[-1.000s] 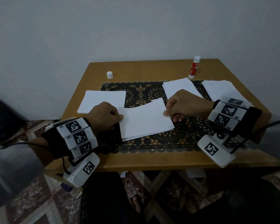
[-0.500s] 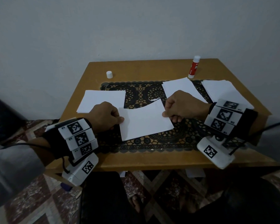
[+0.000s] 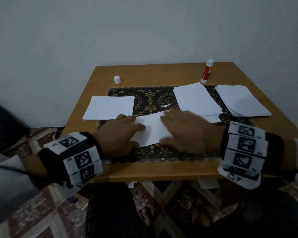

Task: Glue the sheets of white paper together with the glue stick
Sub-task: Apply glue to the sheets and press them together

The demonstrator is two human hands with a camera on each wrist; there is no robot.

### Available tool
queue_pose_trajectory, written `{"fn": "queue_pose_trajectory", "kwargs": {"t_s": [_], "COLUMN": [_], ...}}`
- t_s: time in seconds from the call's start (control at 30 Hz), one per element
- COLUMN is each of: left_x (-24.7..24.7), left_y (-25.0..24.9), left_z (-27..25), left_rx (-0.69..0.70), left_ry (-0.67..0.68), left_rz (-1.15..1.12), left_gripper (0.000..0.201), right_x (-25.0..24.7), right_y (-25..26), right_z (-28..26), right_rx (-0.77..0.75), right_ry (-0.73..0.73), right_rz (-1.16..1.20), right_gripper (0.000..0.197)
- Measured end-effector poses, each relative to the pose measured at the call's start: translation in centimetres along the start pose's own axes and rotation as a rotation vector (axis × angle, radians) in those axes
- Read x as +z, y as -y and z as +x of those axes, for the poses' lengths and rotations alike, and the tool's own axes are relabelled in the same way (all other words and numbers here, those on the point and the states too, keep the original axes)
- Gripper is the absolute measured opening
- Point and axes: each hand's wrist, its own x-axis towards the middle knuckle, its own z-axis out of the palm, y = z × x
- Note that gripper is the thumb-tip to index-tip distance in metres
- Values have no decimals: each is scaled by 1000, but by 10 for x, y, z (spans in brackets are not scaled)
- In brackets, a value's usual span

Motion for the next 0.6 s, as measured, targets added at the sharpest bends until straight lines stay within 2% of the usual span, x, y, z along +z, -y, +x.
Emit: {"fn": "queue_pose_trajectory", "kwargs": {"t_s": [0.07,0.1,0.27,0.33,0.43,0.6], "left_x": [0,0,-4,-5,-5,-6], "left_y": [0,0,0,0,0,1], "left_z": [0,1,3,2,2,5], "left_rx": [-8,-8,1,10,19,31], "left_ry": [18,17,27,31,36,19], "left_rz": [-12,-9,-8,7,15,12], "left_gripper": [60,62,63,61,60,60], "right_x": [4,6,4,5,4,-5], "right_y": [12,13,-11,-4,10,-4], "right_z": [-10,-11,24,27,21,42], "right_rx": [-119,-143,4,-14,-146,-25], "right_ry": [294,360,322,339,405,336], "right_rz": [37,23,9,3,16,26], "right_gripper": [93,97,99,102,100,98]}}
